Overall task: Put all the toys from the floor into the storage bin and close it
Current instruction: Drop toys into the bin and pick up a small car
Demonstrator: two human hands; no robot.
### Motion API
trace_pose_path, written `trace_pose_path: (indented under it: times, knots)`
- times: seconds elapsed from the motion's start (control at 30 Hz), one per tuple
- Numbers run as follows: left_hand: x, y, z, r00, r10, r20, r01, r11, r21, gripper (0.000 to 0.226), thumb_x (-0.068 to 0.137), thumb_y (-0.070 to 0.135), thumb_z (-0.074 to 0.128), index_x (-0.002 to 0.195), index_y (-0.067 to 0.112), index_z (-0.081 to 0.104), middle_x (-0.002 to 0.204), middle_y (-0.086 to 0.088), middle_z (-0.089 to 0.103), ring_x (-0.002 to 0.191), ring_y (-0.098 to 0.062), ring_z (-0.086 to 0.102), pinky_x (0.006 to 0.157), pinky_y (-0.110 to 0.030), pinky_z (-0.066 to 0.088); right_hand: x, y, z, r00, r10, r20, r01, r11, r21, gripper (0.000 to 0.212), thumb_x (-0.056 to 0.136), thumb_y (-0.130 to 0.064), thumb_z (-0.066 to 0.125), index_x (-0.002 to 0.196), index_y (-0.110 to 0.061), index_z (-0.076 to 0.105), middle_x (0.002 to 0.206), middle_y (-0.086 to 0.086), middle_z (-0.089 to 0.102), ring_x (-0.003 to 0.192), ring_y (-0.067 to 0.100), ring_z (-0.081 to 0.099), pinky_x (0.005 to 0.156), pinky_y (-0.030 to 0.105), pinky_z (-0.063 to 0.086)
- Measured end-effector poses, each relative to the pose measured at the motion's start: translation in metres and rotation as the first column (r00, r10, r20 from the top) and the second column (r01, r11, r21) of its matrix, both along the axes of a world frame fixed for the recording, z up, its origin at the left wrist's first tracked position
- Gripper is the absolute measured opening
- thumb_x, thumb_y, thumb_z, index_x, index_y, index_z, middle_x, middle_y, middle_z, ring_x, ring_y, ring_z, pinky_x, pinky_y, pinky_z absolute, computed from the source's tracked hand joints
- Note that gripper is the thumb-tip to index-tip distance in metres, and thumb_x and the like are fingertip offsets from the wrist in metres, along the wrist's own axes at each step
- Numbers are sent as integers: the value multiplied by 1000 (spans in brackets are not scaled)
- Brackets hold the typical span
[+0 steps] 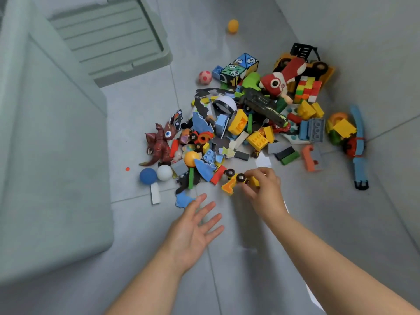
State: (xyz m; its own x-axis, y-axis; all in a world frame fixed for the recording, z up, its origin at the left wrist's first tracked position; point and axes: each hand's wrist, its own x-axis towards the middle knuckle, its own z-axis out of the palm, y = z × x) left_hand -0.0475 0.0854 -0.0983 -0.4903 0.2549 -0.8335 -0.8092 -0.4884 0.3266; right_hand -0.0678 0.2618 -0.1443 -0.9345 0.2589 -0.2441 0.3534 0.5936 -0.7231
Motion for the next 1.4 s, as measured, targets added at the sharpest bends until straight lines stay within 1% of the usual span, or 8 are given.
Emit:
trace_pose_path:
  times: [0.13, 0.43, 0.53, 0.67, 0.77, 0.87, 1.0, 1.4]
  knots:
    - [-5, 7, 0, 1000, 22, -7, -21, 993, 120, 33, 86, 44, 51, 112, 26, 61, 100, -12, 72, 102, -36, 64, 82, -49, 50, 29, -38, 35, 982, 184, -51, -191, 962, -194, 18, 84, -16, 65, 96, -29, 62, 103, -11, 41, 104, 8, 40, 78, 4, 37]
    - [4, 15, -9, 999, 47, -2, -45, 966, 253, 51, 76, 48, 54, 118, 20, 64, 117, -8, 67, 108, -23, 63, 85, -35, 53, 41, -51, 68, 874, 480, 79, -449, 859, -246, 81, 84, -33, 61, 146, -30, 9, 146, -9, 30, 135, 9, 26, 111, 31, 31]
    - [0, 10, -7, 991, 132, -33, -116, 945, 307, 44, 85, 46, 49, 120, 23, 62, 111, -9, 67, 95, -23, 69, 73, -33, 58, 28, -43, 81, 831, 555, 21, -542, 819, -190, 68, 85, -50, 47, 144, -35, 18, 145, -18, 27, 136, 0, 19, 109, 22, 26]
    - [-6, -1, -4, 965, 260, -26, -239, 917, 319, 34, 87, 39, 51, 109, 17, 64, 102, -14, 70, 87, -27, 70, 77, -41, 57, -20, -51, 64, 978, 185, -98, -205, 937, -281, 24, 95, -37, 42, 116, -28, 51, 126, -2, 49, 102, 5, 52, 76, 15, 46]
    - [-8, -16, -3, 946, 323, -20, -309, 919, 244, 27, 91, 38, 50, 96, 16, 64, 88, -12, 72, 83, -26, 68, 71, -40, 57, -45, -64, 31, 979, 196, -47, -194, 980, 51, 41, 91, -36, 53, 129, -22, 43, 131, 6, 42, 118, 20, 45, 86, 21, 42]
    - [-6, -28, -7, 946, 317, -62, -310, 945, 104, 26, 91, 40, 51, 93, 15, 62, 93, -12, 69, 88, -24, 65, 71, -38, 58, -50, -82, 9, 901, 404, 155, -433, 855, 285, 85, 77, -55, 63, 144, -32, 15, 150, 8, 19, 133, 35, 25, 94, 46, 43]
    - [-1, -41, -10, 941, 324, -99, -325, 946, 10, 30, 89, 38, 55, 110, 16, 55, 103, -11, 65, 88, -23, 63, 73, -40, 58, -52, -99, -3, 830, 517, 210, -550, 692, 467, 84, 77, -53, 65, 143, -38, 14, 150, 10, 10, 128, 40, 25, 84, 47, 48]
    - [5, -60, -10, 932, 341, -125, -352, 933, -77, 36, 85, 37, 60, 112, 15, 54, 108, -11, 61, 102, -30, 62, 71, -40, 58, -40, -73, 6, 965, 262, -28, -259, 964, 63, 42, 73, -2, 71, 103, -16, 45, 143, 10, 19, 109, 31, 45, 89, 30, 44]
